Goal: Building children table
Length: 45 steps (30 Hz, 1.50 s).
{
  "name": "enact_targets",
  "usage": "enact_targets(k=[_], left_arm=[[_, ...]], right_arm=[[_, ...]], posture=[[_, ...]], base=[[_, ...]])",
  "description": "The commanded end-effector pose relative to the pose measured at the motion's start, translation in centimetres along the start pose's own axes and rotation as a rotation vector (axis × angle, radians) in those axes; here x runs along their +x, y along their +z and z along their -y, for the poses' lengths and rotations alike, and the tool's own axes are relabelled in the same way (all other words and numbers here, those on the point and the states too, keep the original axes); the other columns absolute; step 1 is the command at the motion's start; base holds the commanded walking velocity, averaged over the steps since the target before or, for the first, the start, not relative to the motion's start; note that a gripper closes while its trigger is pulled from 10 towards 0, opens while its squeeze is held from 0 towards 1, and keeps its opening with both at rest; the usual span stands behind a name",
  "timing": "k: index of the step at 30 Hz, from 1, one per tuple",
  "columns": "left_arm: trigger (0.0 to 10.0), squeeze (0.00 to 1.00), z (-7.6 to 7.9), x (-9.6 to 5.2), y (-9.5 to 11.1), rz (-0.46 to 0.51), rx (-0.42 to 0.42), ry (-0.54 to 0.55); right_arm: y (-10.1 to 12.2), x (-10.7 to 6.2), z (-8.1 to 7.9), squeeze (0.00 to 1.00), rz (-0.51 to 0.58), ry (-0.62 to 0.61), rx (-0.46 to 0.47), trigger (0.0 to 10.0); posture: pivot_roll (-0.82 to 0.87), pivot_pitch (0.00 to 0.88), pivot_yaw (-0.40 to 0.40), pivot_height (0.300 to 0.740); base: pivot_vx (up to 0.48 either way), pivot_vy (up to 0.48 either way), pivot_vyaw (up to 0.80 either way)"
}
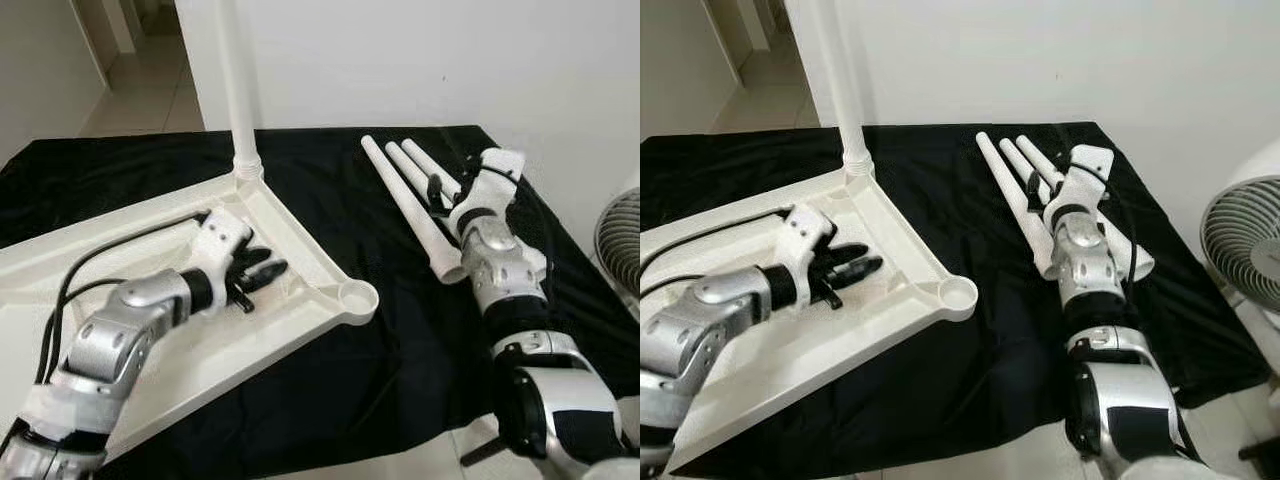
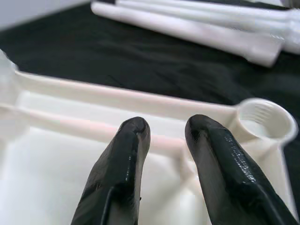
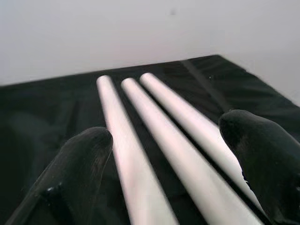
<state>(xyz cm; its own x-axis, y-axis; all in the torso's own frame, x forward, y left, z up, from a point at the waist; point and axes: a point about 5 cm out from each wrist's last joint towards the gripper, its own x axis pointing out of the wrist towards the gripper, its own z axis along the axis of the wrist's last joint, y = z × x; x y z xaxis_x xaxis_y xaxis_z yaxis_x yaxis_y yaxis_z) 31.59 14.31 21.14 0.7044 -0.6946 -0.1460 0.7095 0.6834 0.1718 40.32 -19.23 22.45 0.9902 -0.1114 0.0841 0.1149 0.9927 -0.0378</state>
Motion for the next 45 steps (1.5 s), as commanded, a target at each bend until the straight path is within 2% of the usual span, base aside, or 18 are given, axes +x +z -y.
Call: enact_targets(k=[1,3,6,9,13,27,34,42,43,45], left_arm=[[10.0,0.0,-0.5,-0.1,-0.2,-0.008,0.009,0.002],[10.0,0.0,-1.7,0.3,0.9,0.015,0.023,0.028],[10.0,0.0,-1.7,0.7,1.5,0.031,0.024,0.016],[10.0,0.0,-1.3,1.1,1.6,0.04,0.008,-0.02],[10.0,0.0,-0.3,1.7,1.5,0.048,0.011,-0.076],[10.0,0.0,-0.5,1.9,1.2,0.041,0.015,-0.088],[10.0,0.0,0.3,2.2,0.7,0.029,0.006,-0.113],[10.0,0.0,0.3,2.2,0.7,0.03,0.006,-0.116],[10.0,0.0,1.8,2.6,0.0,0.015,-0.012,-0.165],[10.0,0.0,1.8,2.6,0.0,0.015,-0.012,-0.165]], right_arm=[[-0.4,0.1,-0.2,0.0,-0.031,0.006,0.003,10.0],[-0.2,0.4,0.0,0.0,-0.066,-0.009,0.01,10.0],[-0.5,0.6,0.1,0.0,-0.121,-0.016,0.018,10.0],[-0.7,0.6,0.1,0.0,-0.154,-0.001,0.029,10.0],[-0.9,0.7,0.8,0.0,-0.177,-0.026,0.046,10.0],[-0.9,0.9,0.8,0.0,-0.204,-0.02,0.069,10.0],[-1.1,0.9,0.6,0.0,-0.225,0.002,0.086,10.0],[-1.1,0.9,0.6,0.0,-0.227,0.004,0.088,10.0],[-1.7,0.8,0.6,0.0,-0.279,0.025,0.106,10.0],[-1.7,0.8,0.6,0.0,-0.279,0.025,0.106,10.0]], posture=[[0.04,0.0,-0.003,0.74],[0.04,0.0,-0.003,0.74],[0.02,0.0,0.002,0.74],[0.02,0.0,0.004,0.74],[0.01,0.0,0.011,0.74],[0.01,0.0,0.009,0.74],[0.01,0.0,0.009,0.74],[0.01,0.0,0.009,0.74],[0.02,0.007,0.01,0.74],[0.02,0.007,0.01,0.74]], base=[[0.0,0.0,0.0],[0.0,0.0,0.0],[0.0,0.0,0.0],[0.0,0.0,0.0],[0.0,0.0,0.0],[0.0,0.0,0.0],[0.0,0.0,0.0],[0.0,0.0,0.0],[0.0,0.0,0.0],[0.0,0.0,0.0]])
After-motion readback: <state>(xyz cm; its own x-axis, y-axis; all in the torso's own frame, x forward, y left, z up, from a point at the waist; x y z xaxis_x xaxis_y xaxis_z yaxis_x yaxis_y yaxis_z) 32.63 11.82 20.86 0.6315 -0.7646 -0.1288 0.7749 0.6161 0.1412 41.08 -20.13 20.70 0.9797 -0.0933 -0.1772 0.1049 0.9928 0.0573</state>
